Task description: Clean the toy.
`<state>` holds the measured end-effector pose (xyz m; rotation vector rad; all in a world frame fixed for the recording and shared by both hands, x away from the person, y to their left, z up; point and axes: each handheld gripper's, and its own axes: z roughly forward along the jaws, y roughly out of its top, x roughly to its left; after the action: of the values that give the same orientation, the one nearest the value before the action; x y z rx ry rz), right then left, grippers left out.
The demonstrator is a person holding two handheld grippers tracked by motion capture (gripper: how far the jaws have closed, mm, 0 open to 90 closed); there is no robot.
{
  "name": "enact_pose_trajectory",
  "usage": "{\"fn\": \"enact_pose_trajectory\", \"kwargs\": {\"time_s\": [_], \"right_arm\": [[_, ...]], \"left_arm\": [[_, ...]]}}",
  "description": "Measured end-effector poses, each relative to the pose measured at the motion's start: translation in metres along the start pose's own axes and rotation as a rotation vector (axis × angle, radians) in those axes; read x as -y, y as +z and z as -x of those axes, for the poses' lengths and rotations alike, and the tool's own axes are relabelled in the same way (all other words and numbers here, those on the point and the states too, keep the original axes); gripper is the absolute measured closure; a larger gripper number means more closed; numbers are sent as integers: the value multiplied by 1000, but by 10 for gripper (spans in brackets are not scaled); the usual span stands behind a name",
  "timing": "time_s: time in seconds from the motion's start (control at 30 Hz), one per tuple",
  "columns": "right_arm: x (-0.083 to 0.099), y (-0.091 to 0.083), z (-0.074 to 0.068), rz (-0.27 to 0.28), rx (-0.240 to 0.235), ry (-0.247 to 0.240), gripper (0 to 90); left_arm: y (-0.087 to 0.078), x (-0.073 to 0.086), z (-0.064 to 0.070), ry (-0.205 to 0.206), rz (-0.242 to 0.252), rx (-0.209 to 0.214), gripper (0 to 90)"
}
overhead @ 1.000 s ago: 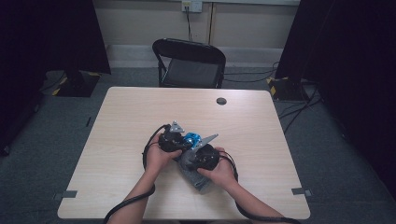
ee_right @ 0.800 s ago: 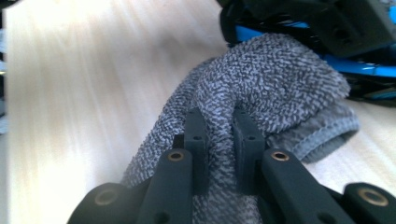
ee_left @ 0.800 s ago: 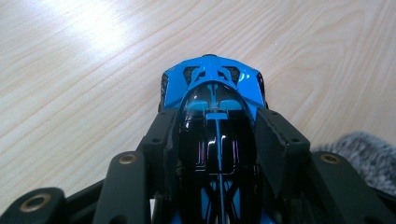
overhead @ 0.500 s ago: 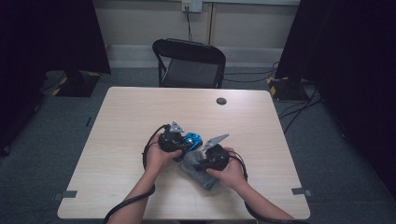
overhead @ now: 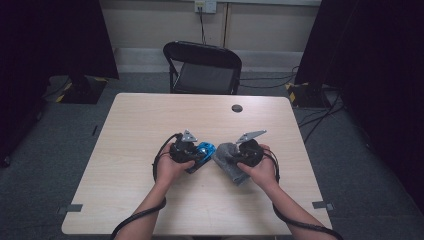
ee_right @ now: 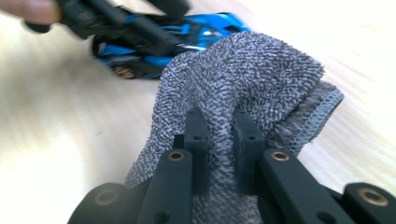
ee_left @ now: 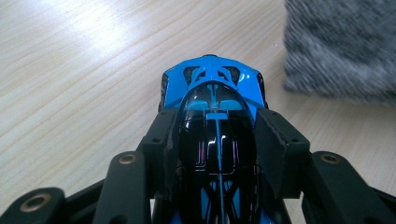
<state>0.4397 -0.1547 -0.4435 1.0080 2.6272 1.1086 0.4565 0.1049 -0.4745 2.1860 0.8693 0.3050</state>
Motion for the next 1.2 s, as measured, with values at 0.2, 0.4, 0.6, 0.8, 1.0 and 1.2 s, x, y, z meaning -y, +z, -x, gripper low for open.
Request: {"fn": "enact_pose_trajectory", "kwargs": {"time_s": [0.2,0.4,0.6,0.8,1.0,1.2], "right_arm": [[-2,7,10,5,60,21,787],[1,17,17,6,75,60,786],[6,28,20,-16,92,81,785],[6,31,18,-27,103,71,783],[7,33,17,-35,105,67,783],[7,34,15,-44,103,52,783]], "left_arm": [[0,0,0,6,-2,0,512],[-1,1,0,4,2,1,512],[-1,1,0,5,2,2,511],[-1,1,0,5,3,1,512],[0,2,0,5,8,2,512],[-1,1,0,4,5,2,512]]}}
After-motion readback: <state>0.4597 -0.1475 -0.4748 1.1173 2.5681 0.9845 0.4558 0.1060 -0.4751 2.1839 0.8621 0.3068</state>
